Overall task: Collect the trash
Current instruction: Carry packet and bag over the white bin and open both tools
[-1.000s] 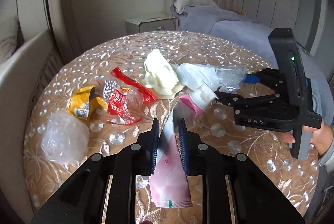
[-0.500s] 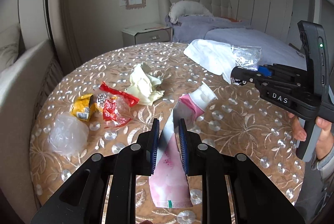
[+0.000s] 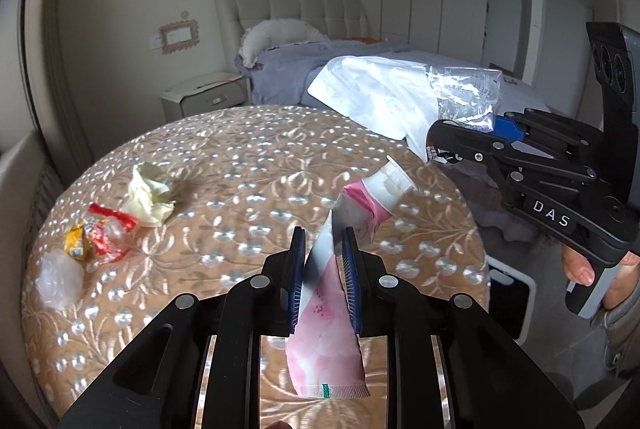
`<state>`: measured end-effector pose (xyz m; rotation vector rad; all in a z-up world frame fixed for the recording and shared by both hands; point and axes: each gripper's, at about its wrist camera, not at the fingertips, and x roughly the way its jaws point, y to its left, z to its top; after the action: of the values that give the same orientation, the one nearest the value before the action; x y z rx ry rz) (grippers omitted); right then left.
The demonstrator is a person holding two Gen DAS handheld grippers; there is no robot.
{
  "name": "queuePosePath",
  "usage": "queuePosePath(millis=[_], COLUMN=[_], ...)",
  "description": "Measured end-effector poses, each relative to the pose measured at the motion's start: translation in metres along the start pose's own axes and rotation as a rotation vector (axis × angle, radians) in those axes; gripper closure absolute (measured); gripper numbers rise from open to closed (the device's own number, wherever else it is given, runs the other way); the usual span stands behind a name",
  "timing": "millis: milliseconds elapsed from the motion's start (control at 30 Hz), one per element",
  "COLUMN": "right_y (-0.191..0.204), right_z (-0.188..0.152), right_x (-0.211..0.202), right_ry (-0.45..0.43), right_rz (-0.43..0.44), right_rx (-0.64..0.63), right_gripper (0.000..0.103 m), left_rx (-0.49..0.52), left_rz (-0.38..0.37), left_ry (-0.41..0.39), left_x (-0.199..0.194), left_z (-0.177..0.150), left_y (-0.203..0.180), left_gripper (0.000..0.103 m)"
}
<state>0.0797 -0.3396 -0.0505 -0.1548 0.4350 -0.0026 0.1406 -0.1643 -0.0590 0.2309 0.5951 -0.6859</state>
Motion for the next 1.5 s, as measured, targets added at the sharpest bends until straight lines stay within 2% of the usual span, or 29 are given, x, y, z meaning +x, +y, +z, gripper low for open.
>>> queuePosePath(millis=[367,700,1067,1500], right_y=[-0.054,-0.094,-0.133,-0.188], right_z=[-0.064,-0.108,-0.151,-0.198], right_x=[-0.065,-0.1,-0.103,-0.084], right_ry=[0.053,0.097,0.155,0.227], right_rz=[-0.189,-0.321,-0.387,-0.392], right_rx=[0.099,0.202,0.28,0.411], right_gripper=[0.074,0.074,0.074,0.074], left_rx=[0.137,0.267,0.345,0.406], left_rz=[-0.207,-0.363,-0.482,-0.539], left_ry=[0.03,0.083,0.216,0.374], left_x=[0.026,0.05,0.1,0.171], left_z=[-0.008,-0.017,-0.033,-0.05], left_y=[-0.117,-0.203,-0.274,-0.323], left_gripper=[0.085,0.085,0.085,0.082])
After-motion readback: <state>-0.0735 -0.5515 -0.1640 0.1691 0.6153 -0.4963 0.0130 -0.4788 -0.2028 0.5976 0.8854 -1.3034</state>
